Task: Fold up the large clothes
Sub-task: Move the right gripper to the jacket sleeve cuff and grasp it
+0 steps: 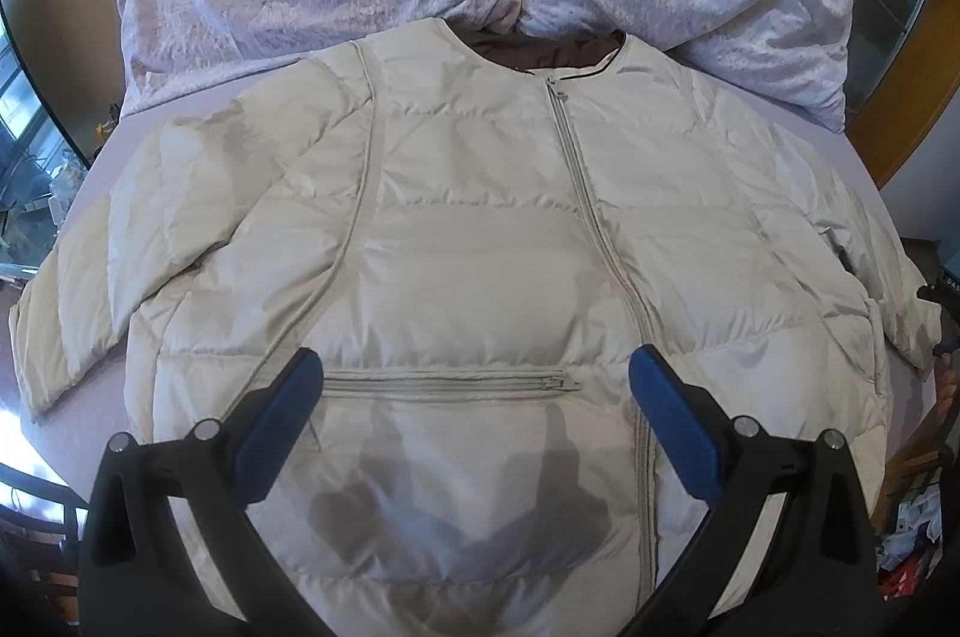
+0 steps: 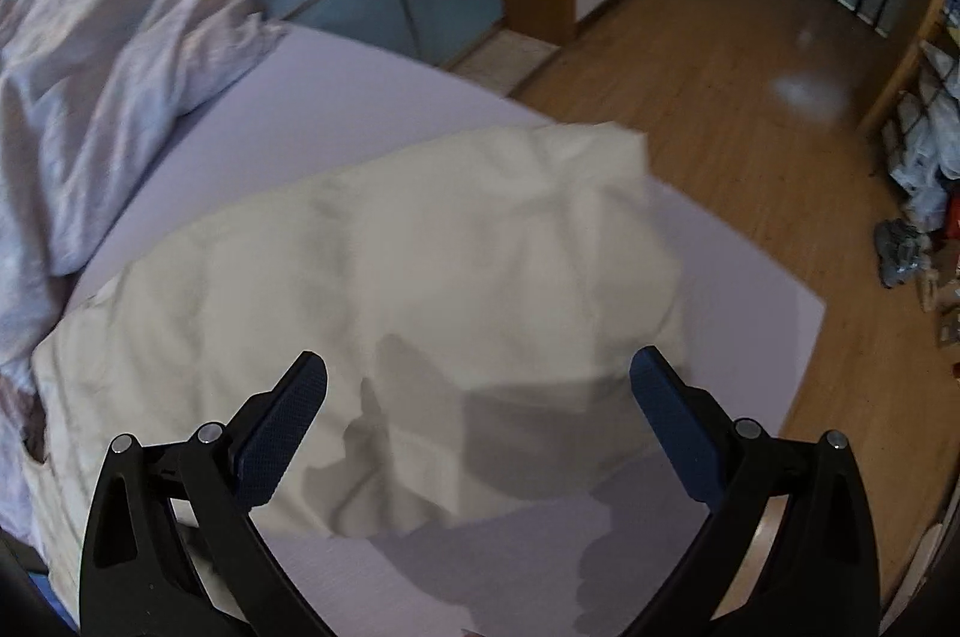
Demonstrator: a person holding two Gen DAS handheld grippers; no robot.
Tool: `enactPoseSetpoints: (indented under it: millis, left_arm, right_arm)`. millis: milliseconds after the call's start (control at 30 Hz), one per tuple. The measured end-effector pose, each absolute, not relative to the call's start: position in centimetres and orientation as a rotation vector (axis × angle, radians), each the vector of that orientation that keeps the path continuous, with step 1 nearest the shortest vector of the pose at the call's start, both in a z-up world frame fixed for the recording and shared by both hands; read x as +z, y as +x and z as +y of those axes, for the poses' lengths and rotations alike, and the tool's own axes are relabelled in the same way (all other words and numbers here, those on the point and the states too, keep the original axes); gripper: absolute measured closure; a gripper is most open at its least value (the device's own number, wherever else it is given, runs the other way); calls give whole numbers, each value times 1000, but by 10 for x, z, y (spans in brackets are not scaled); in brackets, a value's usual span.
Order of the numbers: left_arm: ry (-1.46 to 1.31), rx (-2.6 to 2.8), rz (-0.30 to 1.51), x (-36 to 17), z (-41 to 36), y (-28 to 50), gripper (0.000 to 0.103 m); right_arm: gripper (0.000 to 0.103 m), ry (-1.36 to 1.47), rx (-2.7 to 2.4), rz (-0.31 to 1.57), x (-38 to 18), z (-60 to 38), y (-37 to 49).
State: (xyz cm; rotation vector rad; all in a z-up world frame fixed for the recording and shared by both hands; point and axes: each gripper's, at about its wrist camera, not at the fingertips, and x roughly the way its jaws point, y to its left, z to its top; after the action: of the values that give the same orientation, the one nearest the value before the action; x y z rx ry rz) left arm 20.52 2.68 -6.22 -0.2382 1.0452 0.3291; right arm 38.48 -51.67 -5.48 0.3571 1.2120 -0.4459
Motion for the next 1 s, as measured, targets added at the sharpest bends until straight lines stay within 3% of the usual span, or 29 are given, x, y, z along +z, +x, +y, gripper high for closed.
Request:
enactPoseSetpoints:
  millis: [800, 1000]
  left_arm:
    - [-232, 355, 1079, -63, -7, 226, 2]
    - [-241, 366, 1080, -64, -18, 229, 2]
  right_arm:
    - [8, 381, -452, 1259, -81, -553, 409]
    - [21, 290, -395, 1272, -81, -540, 416]
